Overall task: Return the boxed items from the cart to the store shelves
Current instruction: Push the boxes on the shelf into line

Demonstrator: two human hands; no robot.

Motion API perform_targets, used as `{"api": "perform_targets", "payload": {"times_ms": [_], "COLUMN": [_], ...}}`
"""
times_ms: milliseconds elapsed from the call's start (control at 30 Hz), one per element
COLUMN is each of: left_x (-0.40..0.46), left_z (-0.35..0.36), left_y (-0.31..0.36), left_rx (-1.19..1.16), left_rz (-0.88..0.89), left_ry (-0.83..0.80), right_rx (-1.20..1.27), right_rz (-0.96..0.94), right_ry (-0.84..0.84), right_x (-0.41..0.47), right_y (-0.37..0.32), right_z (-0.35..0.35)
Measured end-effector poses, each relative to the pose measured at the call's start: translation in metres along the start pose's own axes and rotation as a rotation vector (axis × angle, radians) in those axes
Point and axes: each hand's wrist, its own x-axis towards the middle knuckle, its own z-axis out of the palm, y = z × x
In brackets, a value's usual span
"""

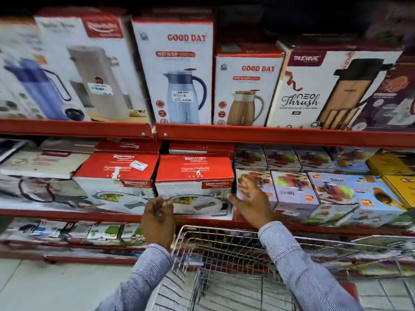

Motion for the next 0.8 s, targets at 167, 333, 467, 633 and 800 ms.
{"api": "perform_targets", "payload": {"times_ms": [167, 333, 467, 633, 800], "left_x": [0.021, 0.029, 0.034, 0.041, 0.043], "left_z": [-0.008, -0.014, -0.017, -0.019, -0.021], "left_y": [0.004, -0.001, -0.002, -0.001, -0.001], "left_rx": [0.038, 0.168, 0.219, 0.212, 0.239], "left_rz": [0.022, 0.124, 0.165, 0.165, 0.204], "left_ry": [-0.095, -0.169, -0.207, -0.251, -0.265], "right_rx": [0.028, 0.033, 0.083, 0.082, 0.099], "right_rz": [0.073, 0.088, 0.112, 0.134, 0.157], "right_ry": [-0.014, 0.008, 0.033, 0.063, 0.073], "right_x": [0.004, 0.006, -0.001, -0.004, -0.009], "right_y": [-0.006, -0.005, -0.004, -0.001, 0.000], "right_z": [0.024, 0.028, 0.030, 0.031, 0.033]}}
